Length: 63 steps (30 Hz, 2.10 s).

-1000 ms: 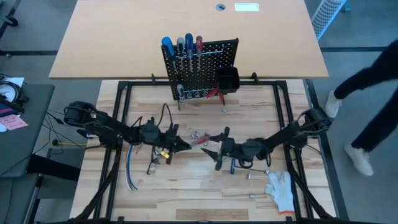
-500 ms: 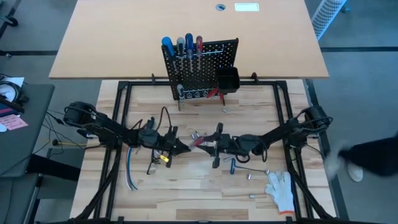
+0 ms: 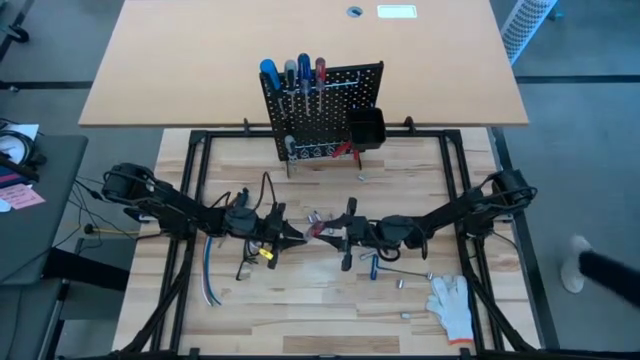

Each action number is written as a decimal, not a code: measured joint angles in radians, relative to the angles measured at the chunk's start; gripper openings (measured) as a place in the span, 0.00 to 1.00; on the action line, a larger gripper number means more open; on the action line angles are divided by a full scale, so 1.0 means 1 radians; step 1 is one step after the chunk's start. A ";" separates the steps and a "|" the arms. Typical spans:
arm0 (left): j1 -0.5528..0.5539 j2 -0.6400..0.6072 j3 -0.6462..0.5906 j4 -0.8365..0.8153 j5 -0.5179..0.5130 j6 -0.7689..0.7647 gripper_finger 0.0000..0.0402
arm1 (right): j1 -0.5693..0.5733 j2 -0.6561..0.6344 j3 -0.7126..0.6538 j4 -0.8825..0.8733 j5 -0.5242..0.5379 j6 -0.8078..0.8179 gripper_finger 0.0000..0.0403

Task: Hang tools onto peg board
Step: Hang the red screwdriver on the pegboard

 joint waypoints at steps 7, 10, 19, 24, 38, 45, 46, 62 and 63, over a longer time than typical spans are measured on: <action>0.007 0.000 0.000 -0.065 -0.025 -0.004 0.24 | -0.010 -0.001 0.000 -0.091 0.000 0.075 0.28; 0.023 -0.004 0.000 -0.140 -0.030 -0.004 0.28 | -0.021 -0.001 0.000 -0.146 0.001 0.112 0.28; 0.061 -0.170 0.000 -0.539 -0.043 -0.020 0.36 | -0.046 -0.199 0.091 -0.506 0.028 0.139 0.28; 0.048 -0.177 -0.021 -0.573 -0.048 -0.042 0.36 | -0.095 -0.304 0.317 -0.882 0.054 0.126 0.28; 0.019 -0.032 -0.043 -0.428 -0.058 -0.048 0.36 | -0.447 -0.165 1.053 -1.505 0.028 -0.026 0.28; 0.019 0.002 -0.044 -0.407 -0.056 -0.048 0.36 | -0.561 -0.053 1.235 -1.579 -0.032 -0.050 0.28; 0.019 0.002 -0.043 -0.406 -0.056 -0.048 0.36 | -0.570 -0.044 1.250 -1.593 -0.032 -0.050 0.28; 0.019 0.001 -0.043 -0.398 -0.055 -0.048 0.36 | -0.595 -0.044 1.300 -1.661 -0.037 -0.049 0.28; 0.019 0.001 -0.043 -0.400 -0.055 -0.048 0.36 | -0.595 -0.048 1.300 -1.668 -0.037 -0.049 0.28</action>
